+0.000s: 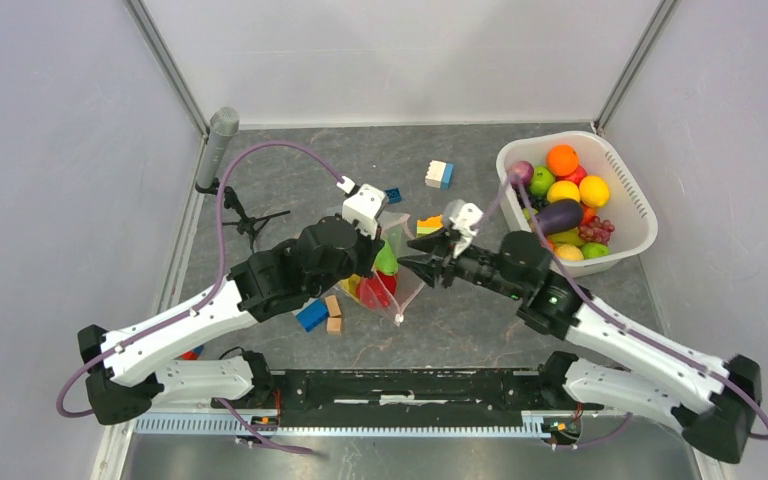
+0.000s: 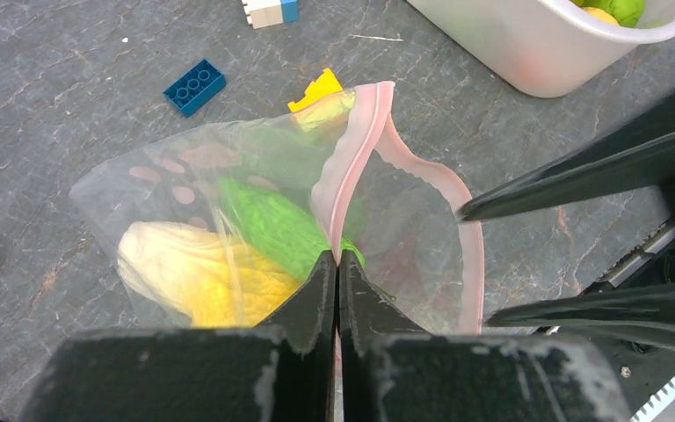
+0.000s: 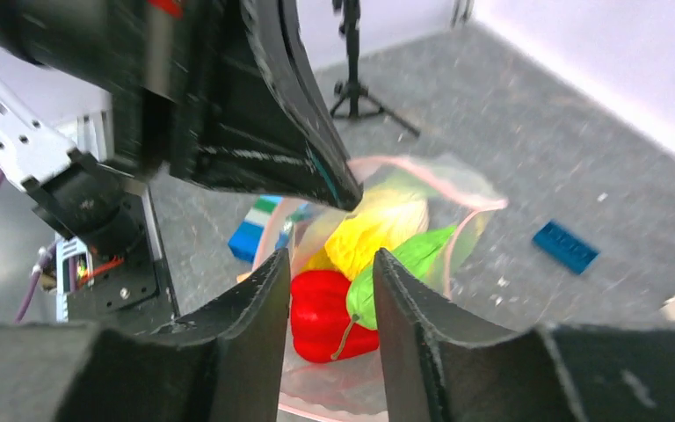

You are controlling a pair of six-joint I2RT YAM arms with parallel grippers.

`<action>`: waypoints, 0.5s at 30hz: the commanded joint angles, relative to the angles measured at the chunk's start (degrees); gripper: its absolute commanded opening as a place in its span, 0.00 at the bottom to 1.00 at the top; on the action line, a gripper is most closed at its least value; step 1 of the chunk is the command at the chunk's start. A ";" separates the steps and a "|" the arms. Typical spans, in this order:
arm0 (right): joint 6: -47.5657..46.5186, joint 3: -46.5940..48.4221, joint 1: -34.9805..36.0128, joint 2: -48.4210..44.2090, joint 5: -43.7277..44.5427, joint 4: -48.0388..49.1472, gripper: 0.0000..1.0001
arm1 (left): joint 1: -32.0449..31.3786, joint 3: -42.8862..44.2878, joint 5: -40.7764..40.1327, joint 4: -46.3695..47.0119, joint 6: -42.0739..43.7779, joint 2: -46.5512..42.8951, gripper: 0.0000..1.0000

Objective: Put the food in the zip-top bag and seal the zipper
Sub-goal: Place the fake vegetable in the zipper food storage bag, then pick up the fake vegetable from the bin.

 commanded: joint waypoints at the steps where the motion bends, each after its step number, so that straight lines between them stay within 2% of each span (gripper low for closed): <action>1: -2.78 -0.51 0.24 -6.02 3.87 -0.92 0.46 | 0.37 -0.04 0.04 3.74 -2.37 -0.35 0.03; 3: -1.59 -0.20 0.31 -5.14 3.61 -2.71 0.43 | 0.47 -0.04 -0.01 3.92 -2.38 -0.33 0.03; 8: 2.19 -0.32 0.42 2.04 -2.93 -5.04 0.24 | 0.44 0.22 0.00 4.05 -2.29 -0.35 0.03; 15: 3.08 -0.85 2.52 7.42 2.62 -4.44 0.13 | 0.45 0.31 0.69 3.88 -2.46 -0.22 0.03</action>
